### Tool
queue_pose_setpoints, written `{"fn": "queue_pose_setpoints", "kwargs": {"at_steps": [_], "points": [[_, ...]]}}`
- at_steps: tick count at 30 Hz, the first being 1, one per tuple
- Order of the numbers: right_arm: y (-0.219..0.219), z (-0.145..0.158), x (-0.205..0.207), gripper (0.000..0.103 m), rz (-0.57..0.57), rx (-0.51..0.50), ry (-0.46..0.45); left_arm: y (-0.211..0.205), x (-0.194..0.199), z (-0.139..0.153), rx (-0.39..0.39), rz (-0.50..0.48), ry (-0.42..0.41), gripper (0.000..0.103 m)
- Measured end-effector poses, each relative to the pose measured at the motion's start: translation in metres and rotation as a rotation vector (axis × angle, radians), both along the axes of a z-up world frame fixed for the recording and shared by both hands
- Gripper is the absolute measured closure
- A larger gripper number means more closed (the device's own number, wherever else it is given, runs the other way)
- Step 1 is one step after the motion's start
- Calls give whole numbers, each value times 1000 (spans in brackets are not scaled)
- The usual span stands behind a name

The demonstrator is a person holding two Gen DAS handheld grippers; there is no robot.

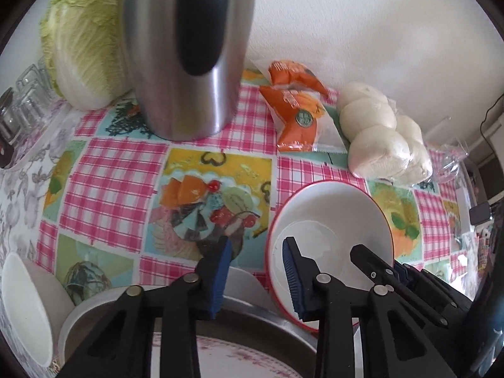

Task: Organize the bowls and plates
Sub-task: 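Close the right gripper on the rim of the red-rimmed bowl, then lift the red-rimmed bowl and carry it over the plate in the basin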

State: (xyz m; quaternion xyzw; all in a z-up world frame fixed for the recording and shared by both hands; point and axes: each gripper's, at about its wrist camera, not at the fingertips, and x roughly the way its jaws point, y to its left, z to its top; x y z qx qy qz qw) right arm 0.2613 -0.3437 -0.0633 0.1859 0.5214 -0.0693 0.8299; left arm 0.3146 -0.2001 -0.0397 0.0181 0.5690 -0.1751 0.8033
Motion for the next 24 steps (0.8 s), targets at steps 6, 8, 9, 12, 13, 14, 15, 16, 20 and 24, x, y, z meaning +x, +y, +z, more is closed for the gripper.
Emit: {"fn": "queue_pose_setpoints", "kwargs": {"at_steps": [6, 8, 9, 12, 13, 14, 15, 16, 20, 24], "points": [[3, -4, 6, 91, 18, -16, 13, -13, 1, -17, 44, -13, 37, 86], [3, -4, 6, 91, 16, -11, 6, -13, 0, -18, 35, -13, 33, 93], [3, -4, 6, 91, 13, -5, 1, -13, -1, -18, 35, -13, 28, 94], [0, -3, 3, 91, 1, 16, -7, -12, -3, -16, 24, -9, 17, 94], [-1, -3, 1, 91, -4, 21, -10, -14, -4, -15, 18, -7, 10, 94], [-1, -1, -1, 91, -9, 24, -15, -14, -5, -12, 12, -6, 2, 94], [-2, 1, -1, 91, -10, 21, -22, -14, -6, -9, 6, -6, -9, 94], [-2, 4, -2, 91, -10, 16, -30, -14, -8, -4, 0, -6, -19, 94], [-3, 25, -9, 91, -15, 0, -80, -11, -17, 19, -26, -3, -79, 94], [-1, 50, -26, 91, -18, -16, -139, -8, -37, 49, -43, 1, -138, 94]]}}
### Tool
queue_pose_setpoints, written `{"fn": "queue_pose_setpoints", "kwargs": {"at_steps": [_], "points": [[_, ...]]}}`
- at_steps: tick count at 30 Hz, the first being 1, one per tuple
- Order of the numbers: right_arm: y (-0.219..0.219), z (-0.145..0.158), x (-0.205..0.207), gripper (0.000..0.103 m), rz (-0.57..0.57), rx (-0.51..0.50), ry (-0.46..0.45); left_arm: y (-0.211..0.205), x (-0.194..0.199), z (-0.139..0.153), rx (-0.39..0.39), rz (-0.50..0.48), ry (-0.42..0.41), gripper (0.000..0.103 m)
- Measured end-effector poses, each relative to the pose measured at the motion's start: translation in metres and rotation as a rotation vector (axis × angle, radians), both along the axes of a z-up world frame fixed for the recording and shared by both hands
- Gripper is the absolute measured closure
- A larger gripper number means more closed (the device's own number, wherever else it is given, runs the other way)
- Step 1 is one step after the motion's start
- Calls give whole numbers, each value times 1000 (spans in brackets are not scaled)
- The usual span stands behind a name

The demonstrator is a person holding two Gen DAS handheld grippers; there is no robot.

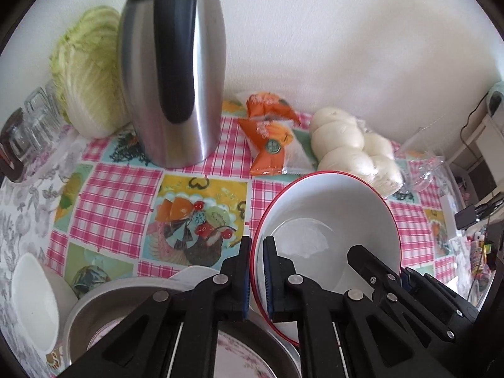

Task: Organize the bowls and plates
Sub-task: 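Lift the red-rimmed bowl and carry it over the plate in the basin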

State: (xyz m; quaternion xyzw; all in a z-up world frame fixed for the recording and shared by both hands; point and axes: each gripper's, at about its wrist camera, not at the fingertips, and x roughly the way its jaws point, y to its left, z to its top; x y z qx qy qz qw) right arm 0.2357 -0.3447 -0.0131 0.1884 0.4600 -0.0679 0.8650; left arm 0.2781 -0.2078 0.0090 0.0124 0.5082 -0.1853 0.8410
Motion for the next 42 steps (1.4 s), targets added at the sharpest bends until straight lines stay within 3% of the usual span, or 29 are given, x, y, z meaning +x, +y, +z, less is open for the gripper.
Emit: {"fn": "queue_pose_setpoints", "kwargs": {"at_steps": [11, 23, 32, 42], "points": [[19, 47, -67, 90, -11, -29, -69, 21, -60, 44, -44, 9, -52, 94], [48, 52, -130, 90, -55, 29, -94, 48, -113, 58, -29, -7, -61, 95], [76, 50, -150, 90, -55, 16, -84, 80, -127, 55, -85, 32, -22, 94], [110, 56, -145, 90, -14, 27, -107, 122, -116, 63, -163, 90, -14, 92]]}}
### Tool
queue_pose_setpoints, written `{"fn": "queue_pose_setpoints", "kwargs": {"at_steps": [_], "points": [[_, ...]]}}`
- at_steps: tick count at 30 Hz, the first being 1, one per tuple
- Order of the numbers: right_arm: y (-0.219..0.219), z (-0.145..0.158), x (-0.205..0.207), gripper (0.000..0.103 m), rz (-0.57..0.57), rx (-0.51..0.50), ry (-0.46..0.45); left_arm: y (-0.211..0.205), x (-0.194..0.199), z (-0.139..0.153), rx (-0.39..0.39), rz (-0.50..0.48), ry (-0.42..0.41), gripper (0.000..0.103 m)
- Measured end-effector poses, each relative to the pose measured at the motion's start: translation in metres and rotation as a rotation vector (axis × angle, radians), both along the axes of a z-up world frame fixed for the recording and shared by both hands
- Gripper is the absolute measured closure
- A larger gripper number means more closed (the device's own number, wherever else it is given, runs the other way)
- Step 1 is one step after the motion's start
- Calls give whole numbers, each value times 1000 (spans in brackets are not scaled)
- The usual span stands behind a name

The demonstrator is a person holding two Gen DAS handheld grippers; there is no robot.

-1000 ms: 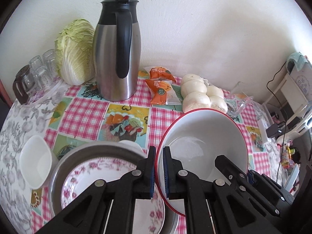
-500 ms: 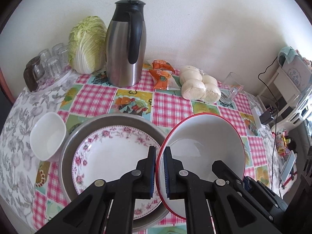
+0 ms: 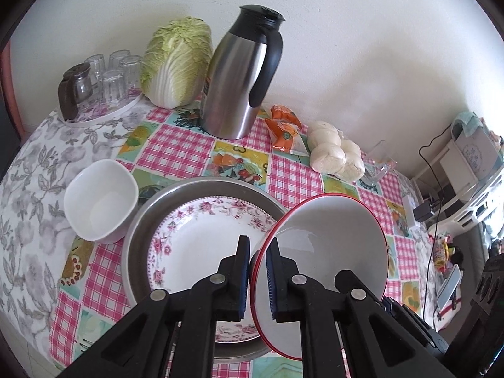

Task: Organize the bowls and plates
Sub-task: 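Lift the red-rimmed bowl and carry it over the plate in the basin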

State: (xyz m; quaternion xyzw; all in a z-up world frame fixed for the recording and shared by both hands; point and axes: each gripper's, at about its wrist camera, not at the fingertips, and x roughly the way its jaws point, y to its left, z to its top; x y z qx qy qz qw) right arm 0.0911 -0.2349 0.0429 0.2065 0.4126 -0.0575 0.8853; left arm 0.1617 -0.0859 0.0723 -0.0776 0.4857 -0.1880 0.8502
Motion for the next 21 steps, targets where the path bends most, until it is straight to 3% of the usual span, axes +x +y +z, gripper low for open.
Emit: {"fn": "queue_pose_setpoints", "kwargs": {"at_steps": [11, 21], "points": [[21, 6, 7, 90, 35, 24, -18, 31, 6, 6, -27, 54, -2, 90], [20, -22, 25, 90, 38, 84, 51, 34, 22, -25, -13, 77, 87, 90]]}}
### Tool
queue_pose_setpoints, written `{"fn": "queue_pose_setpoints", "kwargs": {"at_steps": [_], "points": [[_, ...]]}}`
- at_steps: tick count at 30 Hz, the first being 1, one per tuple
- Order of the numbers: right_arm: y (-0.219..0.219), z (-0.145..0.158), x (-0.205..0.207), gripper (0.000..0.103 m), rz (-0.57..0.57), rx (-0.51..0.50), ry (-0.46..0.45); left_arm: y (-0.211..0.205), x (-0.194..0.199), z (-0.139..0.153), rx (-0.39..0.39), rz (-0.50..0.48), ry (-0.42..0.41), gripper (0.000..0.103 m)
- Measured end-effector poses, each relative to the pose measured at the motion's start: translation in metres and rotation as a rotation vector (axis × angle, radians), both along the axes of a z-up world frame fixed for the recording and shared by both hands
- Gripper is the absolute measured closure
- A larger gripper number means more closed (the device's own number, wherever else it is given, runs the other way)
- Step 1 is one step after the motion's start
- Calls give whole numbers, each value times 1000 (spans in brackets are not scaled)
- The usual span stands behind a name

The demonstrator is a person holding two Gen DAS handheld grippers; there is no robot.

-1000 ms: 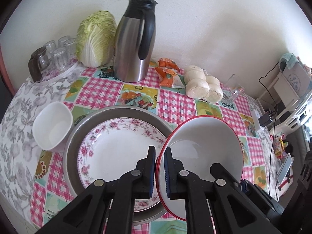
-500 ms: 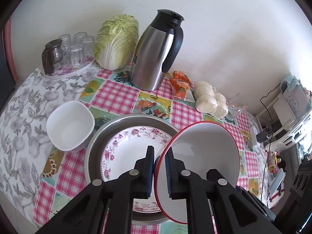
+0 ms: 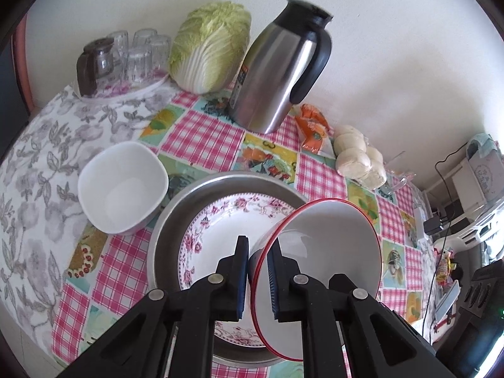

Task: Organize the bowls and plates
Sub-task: 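Lift the red-rimmed bowl and carry it over the plate in the basin, then lower the red-rimmed bowl onto the pink-floral plate and open the right gripper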

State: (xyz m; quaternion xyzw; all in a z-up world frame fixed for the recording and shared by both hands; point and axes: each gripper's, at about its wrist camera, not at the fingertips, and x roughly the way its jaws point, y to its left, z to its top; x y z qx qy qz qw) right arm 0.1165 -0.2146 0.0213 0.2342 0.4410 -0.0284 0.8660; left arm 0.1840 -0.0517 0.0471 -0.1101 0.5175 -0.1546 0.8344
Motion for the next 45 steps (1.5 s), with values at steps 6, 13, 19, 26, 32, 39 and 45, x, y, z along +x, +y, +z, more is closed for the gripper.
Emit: {"fn": "queue_pose_setpoints", "kwargs": {"at_steps": [6, 13, 19, 26, 32, 39, 45], "points": [[0, -19, 7, 90, -3, 2, 60, -2, 9, -25, 10, 5, 72, 90], [0, -35, 12, 90, 6, 17, 102, -1, 15, -40, 29, 18, 119, 90], [-1, -37, 15, 88, 5, 18, 108, -2, 18, -43, 32, 21, 129, 90], [-1, -38, 17, 87, 2, 15, 112, -4, 21, -42, 41, 21, 126, 90], [0, -44, 19, 86, 2, 17, 127, -3, 23, -45, 47, 31, 134, 89], [4, -43, 20, 83, 16, 1, 118, -2, 25, -47, 40, 45, 141, 89], [3, -43, 19, 83, 7, 11, 120, -1, 25, -47, 26, 55, 152, 86]]}}
